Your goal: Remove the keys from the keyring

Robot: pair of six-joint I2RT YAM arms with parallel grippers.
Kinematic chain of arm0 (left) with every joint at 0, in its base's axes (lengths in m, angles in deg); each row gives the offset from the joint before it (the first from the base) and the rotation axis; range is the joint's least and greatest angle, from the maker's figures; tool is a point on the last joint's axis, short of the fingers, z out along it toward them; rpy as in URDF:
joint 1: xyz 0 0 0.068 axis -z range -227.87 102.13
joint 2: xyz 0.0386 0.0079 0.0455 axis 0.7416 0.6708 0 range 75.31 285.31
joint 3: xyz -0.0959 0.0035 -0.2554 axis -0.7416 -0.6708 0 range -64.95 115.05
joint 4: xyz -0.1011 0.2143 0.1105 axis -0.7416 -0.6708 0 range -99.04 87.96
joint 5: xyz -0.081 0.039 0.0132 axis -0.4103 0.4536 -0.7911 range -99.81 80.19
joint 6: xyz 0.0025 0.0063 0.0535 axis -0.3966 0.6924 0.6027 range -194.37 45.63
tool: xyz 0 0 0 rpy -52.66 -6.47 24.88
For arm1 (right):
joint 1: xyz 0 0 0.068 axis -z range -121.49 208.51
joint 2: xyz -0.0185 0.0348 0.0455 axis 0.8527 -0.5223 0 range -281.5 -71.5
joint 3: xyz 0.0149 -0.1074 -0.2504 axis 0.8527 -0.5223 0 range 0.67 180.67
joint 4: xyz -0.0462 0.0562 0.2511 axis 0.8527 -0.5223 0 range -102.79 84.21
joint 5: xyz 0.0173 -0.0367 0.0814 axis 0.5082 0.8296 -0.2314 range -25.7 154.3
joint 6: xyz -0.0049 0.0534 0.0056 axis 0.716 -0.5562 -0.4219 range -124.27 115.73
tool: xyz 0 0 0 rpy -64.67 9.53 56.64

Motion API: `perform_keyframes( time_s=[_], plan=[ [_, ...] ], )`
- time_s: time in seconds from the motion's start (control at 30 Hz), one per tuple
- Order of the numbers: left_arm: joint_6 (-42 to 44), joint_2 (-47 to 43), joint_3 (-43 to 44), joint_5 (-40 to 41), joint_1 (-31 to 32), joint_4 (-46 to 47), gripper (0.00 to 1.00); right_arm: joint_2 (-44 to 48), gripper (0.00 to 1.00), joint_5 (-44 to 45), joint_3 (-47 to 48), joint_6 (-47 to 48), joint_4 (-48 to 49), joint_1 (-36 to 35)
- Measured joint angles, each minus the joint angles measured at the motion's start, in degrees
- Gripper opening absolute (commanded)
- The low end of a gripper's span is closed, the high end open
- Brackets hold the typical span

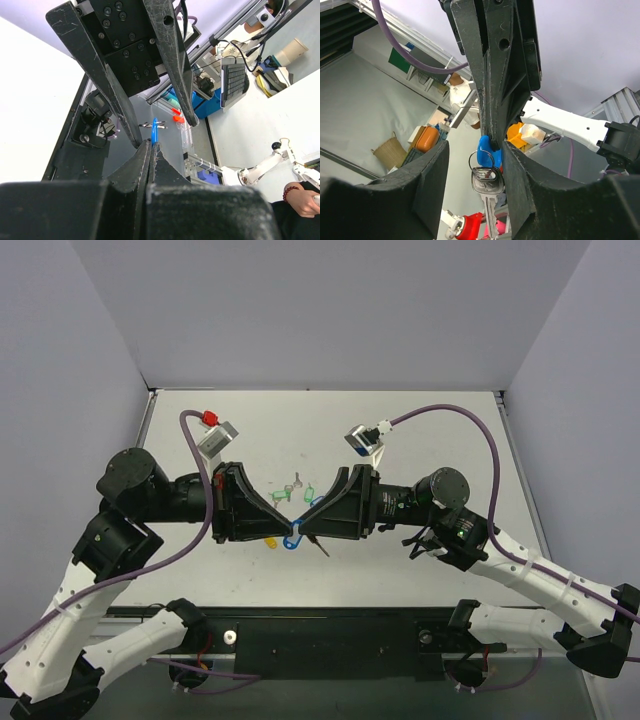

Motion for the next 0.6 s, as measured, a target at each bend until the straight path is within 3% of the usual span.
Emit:
perform_keyframes(
  time_s=[0.6],
  plan=[
    [1.22, -0.7, 0.85, -0.02, -0.57, -2.54, 0.0, -0.02, 0.35, 0.96, -0.92, -1.9, 3.28, -1.53]
  ],
)
